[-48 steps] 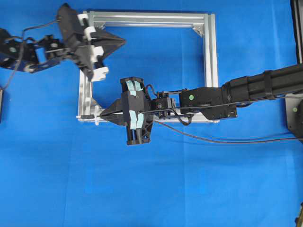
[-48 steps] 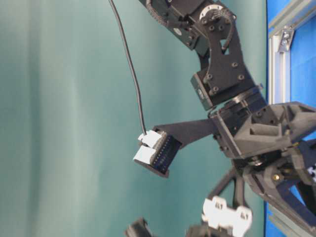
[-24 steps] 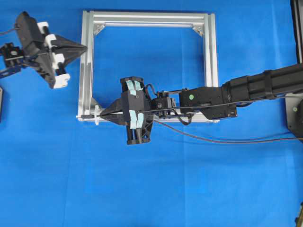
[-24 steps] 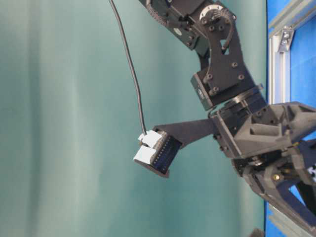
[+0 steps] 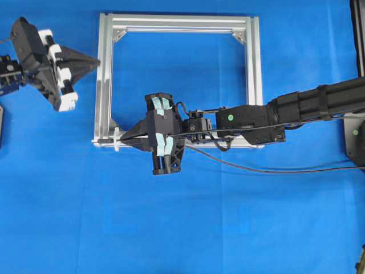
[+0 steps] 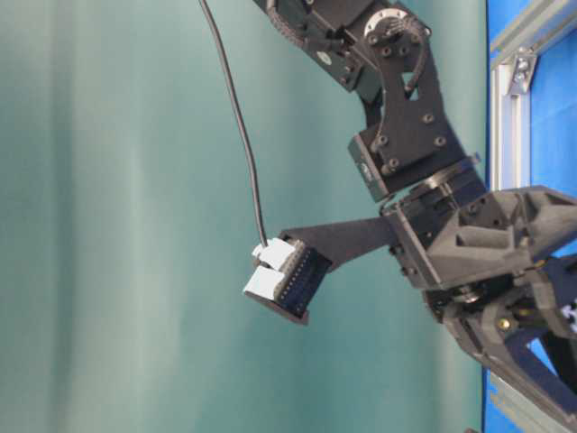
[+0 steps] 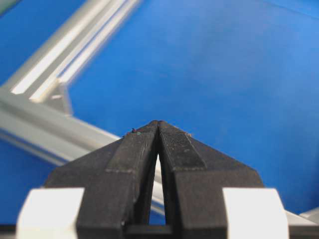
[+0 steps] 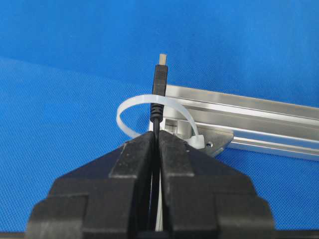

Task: Insert the wire through the string loop located on the left side.
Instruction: 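Move the open left gripper toward the plug emerging from the loop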

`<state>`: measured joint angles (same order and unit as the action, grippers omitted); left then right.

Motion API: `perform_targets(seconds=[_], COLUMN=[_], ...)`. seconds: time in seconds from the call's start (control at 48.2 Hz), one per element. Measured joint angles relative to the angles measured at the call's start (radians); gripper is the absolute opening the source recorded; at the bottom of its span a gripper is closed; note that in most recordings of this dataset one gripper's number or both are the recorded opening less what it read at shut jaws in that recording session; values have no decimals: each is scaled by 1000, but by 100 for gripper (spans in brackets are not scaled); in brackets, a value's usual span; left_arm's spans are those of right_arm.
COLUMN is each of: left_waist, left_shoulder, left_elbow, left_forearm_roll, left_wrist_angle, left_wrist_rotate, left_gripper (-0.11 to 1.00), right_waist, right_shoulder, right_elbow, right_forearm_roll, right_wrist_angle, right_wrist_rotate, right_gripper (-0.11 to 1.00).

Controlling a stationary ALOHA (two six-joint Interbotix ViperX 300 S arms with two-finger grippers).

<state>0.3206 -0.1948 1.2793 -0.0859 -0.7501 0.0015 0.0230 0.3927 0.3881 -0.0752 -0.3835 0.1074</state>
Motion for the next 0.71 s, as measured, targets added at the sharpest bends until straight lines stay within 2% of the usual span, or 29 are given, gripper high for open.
perform_targets(seconds=[0.311, 0.54, 0.706], left_waist=[-239, -376, -448], left_shoulder=[-17, -60, -72], left_elbow=[3, 9, 12], left_forearm_roll=[0, 2, 3], left_wrist_angle=[0, 0, 0], left_wrist_rotate=[-6, -6, 6], left_gripper=[0, 0, 0], right_waist=[0, 0, 0], right_shoulder=[0, 0, 0], right_elbow=[0, 0, 0], right_forearm_roll=[0, 2, 0], right_wrist_angle=[0, 0, -2], right_wrist_rotate=[0, -2, -2], right_gripper=[1, 1, 1])
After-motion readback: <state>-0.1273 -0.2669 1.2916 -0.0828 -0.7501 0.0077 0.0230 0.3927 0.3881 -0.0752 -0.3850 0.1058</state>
